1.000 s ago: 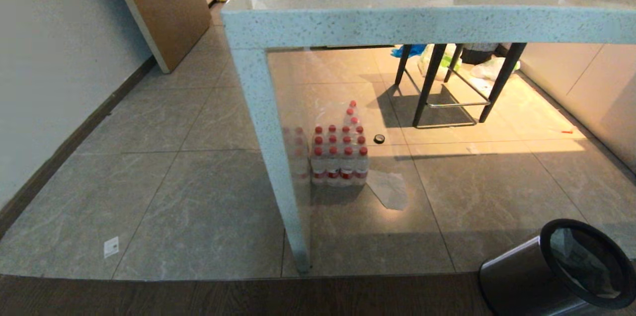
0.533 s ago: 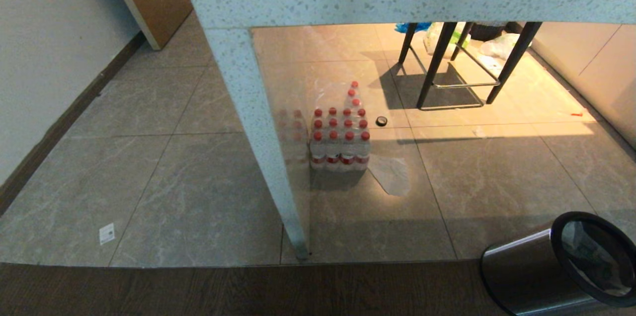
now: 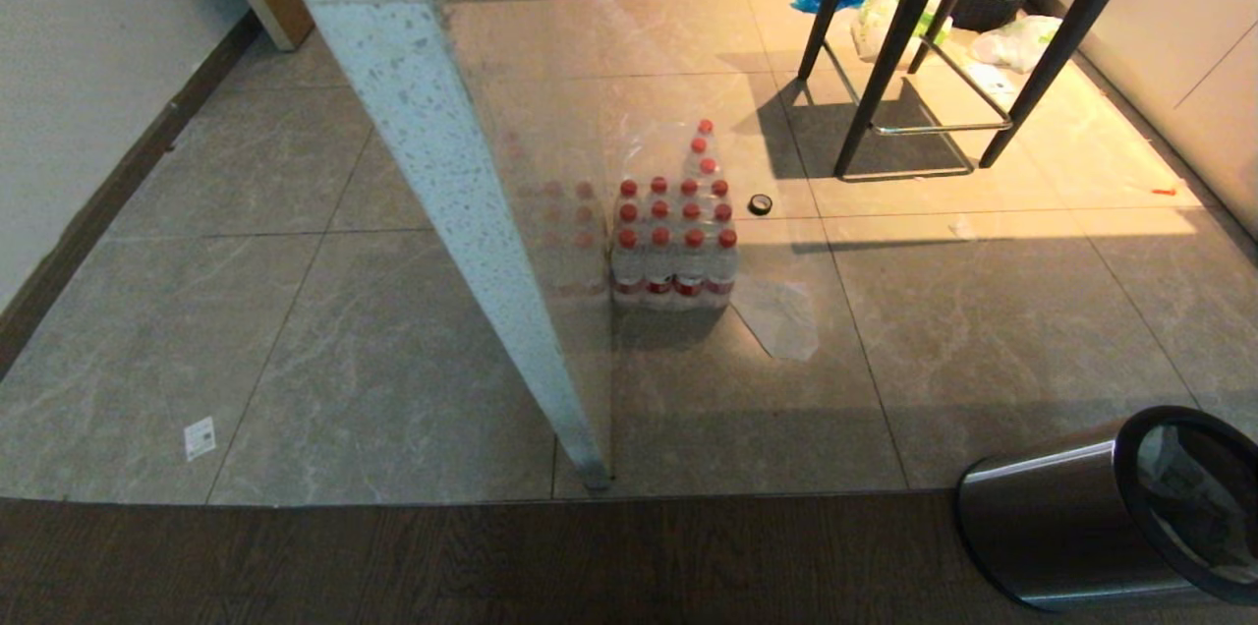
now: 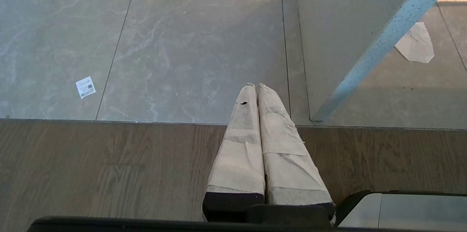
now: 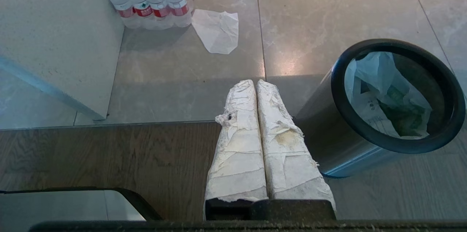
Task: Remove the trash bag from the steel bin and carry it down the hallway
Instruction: Place the outer trash can on the ground
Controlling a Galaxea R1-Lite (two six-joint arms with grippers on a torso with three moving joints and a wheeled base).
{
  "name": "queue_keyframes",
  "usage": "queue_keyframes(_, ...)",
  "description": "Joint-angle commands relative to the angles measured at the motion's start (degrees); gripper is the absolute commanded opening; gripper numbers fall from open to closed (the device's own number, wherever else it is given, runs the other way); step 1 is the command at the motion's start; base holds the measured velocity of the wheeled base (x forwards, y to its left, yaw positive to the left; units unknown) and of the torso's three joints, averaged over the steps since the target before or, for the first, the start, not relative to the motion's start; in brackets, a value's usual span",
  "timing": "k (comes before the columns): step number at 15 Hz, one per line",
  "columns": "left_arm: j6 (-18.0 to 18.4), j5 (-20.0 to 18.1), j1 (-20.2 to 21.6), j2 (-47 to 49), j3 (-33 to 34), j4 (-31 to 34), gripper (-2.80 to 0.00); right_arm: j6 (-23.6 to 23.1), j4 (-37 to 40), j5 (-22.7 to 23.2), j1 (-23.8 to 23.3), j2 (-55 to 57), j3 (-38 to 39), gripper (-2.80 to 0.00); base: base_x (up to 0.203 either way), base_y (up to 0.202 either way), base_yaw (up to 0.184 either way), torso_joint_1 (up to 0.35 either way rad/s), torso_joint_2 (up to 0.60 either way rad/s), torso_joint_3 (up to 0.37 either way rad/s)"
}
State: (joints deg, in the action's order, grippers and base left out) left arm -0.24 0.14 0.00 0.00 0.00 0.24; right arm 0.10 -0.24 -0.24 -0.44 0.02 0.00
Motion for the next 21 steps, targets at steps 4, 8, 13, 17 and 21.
queue_keyframes(4, 0.1, 0.0, 0.0, 0.0, 0.0, 0.0, -2.80, -0.4, -0.1, 0.1, 0.0, 0.0, 0.0, -2.80, 0.000, 0.000, 0.000, 0.001, 0.00, -0.017)
queue_keyframes(8, 0.1, 0.0, 0.0, 0.0, 0.0, 0.0, -2.80, -0.4, -0.1, 0.1, 0.0, 0.0, 0.0, -2.80, 0.000, 0.000, 0.000, 0.000, 0.00, 0.000)
queue_keyframes(13, 0.1, 0.0, 0.0, 0.0, 0.0, 0.0, -2.80, -0.4, -0.4, -0.4, 0.0, -0.1, -1.2, -2.80, 0.000, 0.000, 0.000, 0.000, 0.00, 0.000)
queue_keyframes(17, 0.1, 0.0, 0.0, 0.0, 0.0, 0.0, -2.80, -2.6, 14.0, -4.7, -0.1, 8.0, -24.7, -2.80, 0.000, 0.000, 0.000, 0.000, 0.00, 0.000)
queue_keyframes(21, 0.1, 0.0, 0.0, 0.0, 0.0, 0.0, -2.80, -3.1, 33.8, -16.2, 0.5, 25.0, -38.9, -2.80, 0.000, 0.000, 0.000, 0.000, 0.00, 0.000)
